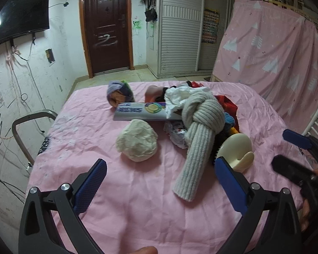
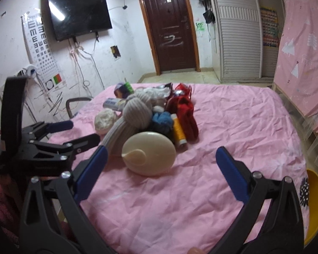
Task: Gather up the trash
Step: 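Grasp the white knitted scarf with the left tool while the right tool grasps the cream round lid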
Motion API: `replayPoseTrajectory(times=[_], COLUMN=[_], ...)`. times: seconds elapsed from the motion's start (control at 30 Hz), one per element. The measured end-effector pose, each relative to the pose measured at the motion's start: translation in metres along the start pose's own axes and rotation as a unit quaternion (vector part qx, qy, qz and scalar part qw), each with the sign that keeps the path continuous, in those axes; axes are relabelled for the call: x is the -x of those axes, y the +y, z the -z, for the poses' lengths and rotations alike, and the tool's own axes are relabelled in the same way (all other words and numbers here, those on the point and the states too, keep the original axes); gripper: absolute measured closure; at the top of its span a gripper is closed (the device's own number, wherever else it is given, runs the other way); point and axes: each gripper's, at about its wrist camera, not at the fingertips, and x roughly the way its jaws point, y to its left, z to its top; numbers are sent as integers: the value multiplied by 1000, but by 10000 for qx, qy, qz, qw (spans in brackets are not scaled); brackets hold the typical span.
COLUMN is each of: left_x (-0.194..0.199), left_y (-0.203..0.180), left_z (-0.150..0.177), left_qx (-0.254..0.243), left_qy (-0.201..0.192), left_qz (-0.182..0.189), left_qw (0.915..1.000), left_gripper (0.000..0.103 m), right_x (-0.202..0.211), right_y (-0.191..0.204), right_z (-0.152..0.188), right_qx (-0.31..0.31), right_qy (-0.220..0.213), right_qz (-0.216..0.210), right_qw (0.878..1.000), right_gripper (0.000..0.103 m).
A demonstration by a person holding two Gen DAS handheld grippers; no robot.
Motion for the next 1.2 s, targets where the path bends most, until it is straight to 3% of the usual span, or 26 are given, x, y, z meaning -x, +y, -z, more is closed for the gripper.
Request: replayPoseTrajectory(times=[0.23, 0.3, 0.37, 0.43, 0.5, 0.6, 0.83, 1.0, 1.2], left_x=[-22, -32, -45, -53, -58, -62, -36, -18, 6], left_y=[-10, -14, -15, -16, -17, -19, -17, -8, -8], left_z=[-17, -20, -20, -19, -18, -15, -17, -20, -22], left_qx=[289, 398, 555, 668, 724, 776, 797, 820, 688], left_qy=[286, 461, 663, 723, 761, 772, 323, 132, -247], left_qz=[724, 808, 941, 1050, 1147, 1369, 1473, 1560, 1645], left_qw=[9965, 9949, 9918, 9896, 9878, 9845, 9853, 9843, 9837], left_gripper=[15, 33, 45, 53, 74, 90, 98, 99, 99], right_x=[-18, -20, -24, -27, -30, -35, -50, -60, -63], right_y=[0, 0, 1, 3, 4, 9, 20, 23, 20], right_z=[10, 14, 16, 17, 16, 14, 8, 11, 15], right_qx=[241, 297, 357, 397, 427, 492, 537, 579, 639], right_qy=[399, 468, 522, 577, 609, 639, 836, 1024, 968], right_qz=[-89, -115, -117, -135, -154, -177, -231, -106, 10], right_qw=[9989, 9984, 9979, 9975, 9971, 9966, 9948, 9930, 9933], right_gripper=[5, 5, 5, 5, 5, 5, 5, 32, 39])
